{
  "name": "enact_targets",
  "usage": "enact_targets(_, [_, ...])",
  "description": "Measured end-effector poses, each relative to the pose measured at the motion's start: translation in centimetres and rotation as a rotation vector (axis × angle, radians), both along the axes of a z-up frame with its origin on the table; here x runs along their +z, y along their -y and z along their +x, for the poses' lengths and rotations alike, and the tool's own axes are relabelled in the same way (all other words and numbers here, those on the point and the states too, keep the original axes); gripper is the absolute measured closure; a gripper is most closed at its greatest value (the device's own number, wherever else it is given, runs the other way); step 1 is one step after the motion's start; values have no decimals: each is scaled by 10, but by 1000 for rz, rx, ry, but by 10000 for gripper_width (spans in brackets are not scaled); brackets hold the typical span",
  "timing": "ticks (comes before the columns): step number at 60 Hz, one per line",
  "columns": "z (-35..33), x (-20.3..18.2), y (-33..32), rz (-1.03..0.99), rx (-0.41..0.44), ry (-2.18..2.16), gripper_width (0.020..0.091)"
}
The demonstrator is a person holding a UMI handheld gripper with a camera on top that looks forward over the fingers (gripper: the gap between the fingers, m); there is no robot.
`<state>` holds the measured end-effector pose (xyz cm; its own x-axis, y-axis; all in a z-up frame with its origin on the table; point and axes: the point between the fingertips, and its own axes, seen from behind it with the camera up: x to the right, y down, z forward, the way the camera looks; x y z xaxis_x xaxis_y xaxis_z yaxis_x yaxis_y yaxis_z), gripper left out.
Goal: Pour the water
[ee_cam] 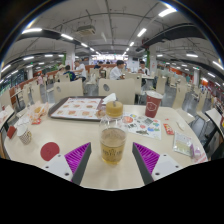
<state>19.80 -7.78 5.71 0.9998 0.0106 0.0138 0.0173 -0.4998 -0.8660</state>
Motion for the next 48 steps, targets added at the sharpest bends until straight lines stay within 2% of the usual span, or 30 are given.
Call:
enact_targets(4, [2,-3,-18,21,3,5,265])
enact_targets(7, [2,-6,-29,31,7,4,313])
enact_targets(10, [1,-9,-36,39,13,0,425])
enact_targets(12, [1,-10,-41,44,9,-2,519])
enact_targets(13, [2,-10,-43,48,6,-2,587])
enact_targets(21, [7,-9,-47,68,-23,-19,655])
enact_targets(22, [8,-9,-47,70,-28,-16,693])
enact_targets(24, [11,-9,-46,72,-37,-7,714])
enact_targets(38, [5,6,-48,78,-53,62,714])
enact_targets(48, [-18,61,-57,127,-66,249,715])
